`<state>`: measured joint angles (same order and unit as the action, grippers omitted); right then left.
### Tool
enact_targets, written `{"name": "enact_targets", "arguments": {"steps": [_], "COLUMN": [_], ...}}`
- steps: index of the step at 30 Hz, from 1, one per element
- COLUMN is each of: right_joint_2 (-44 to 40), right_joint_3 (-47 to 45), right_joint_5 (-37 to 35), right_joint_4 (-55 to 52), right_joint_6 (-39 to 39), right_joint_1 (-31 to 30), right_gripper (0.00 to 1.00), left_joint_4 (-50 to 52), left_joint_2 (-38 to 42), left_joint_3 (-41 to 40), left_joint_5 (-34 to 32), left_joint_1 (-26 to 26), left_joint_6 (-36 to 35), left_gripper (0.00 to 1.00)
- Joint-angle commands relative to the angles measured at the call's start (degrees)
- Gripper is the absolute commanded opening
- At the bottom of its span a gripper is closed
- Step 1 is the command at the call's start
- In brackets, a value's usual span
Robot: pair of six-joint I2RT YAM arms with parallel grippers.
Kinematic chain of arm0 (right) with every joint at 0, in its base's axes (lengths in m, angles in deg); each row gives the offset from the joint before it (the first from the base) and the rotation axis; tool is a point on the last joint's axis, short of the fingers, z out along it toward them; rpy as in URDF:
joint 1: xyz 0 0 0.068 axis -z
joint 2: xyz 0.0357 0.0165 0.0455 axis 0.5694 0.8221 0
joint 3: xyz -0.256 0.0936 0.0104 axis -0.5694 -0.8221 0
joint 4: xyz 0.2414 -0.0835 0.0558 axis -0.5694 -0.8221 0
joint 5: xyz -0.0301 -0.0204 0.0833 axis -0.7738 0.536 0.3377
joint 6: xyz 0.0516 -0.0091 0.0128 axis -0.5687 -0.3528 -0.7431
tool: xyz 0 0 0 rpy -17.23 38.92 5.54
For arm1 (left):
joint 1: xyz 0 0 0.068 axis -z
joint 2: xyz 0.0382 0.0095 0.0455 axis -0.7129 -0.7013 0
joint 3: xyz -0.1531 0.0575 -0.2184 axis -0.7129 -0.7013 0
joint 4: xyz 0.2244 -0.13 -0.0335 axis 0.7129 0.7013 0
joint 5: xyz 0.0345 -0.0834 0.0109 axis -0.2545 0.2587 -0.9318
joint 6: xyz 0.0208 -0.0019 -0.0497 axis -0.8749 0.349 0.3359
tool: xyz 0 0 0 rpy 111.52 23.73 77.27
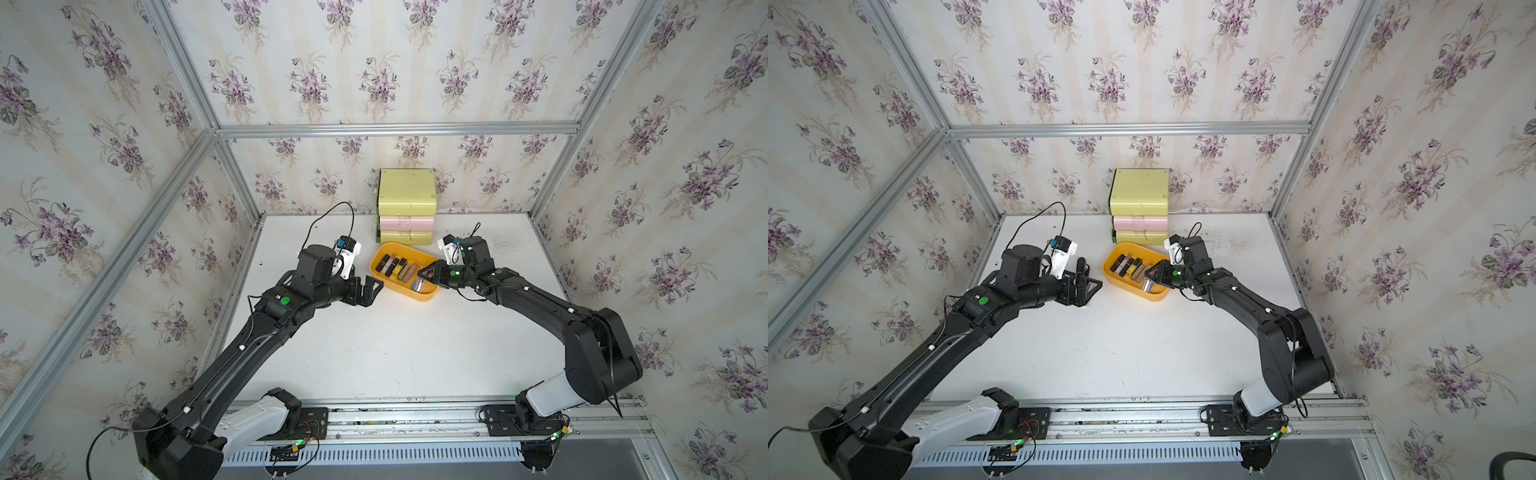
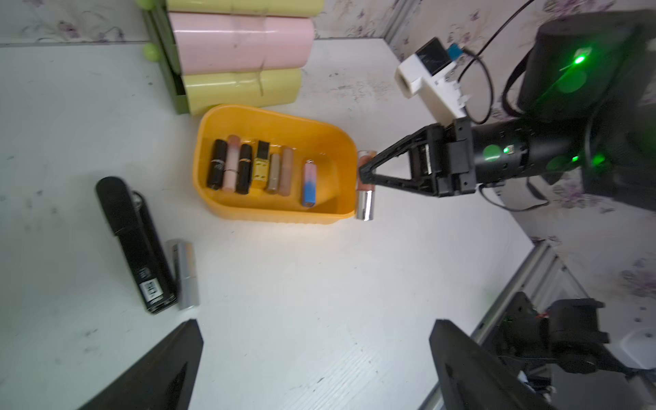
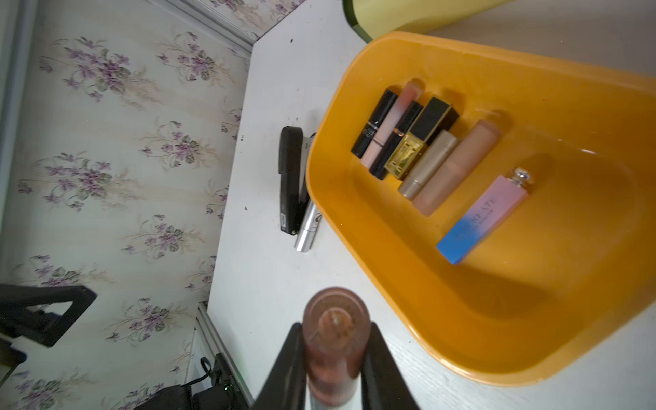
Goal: Put the lipstick into the storage box
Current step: Place the lipstick in the storage box.
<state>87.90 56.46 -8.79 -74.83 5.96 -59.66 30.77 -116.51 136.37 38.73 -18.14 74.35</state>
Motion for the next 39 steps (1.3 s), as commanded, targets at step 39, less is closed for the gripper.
{"name": "enact_targets", "arguments": {"steps": [39], "right_joint_2": [20.22], "right_joint_3": [14.39], "right_joint_5": [-19.29], "right_joint_4": [-8.70], "right_joint_6": [1.85], "right_joint_1": [1.31], "right_gripper": [0.34], "left_joint_4": [14.51], "left_joint_2": [9.55], "left_joint_3": [-7.92], "left_joint_5": [-15.77], "left_joint_1": [-1.38], "left_joint_6": [-4.74], "left_gripper": [1.00]}}
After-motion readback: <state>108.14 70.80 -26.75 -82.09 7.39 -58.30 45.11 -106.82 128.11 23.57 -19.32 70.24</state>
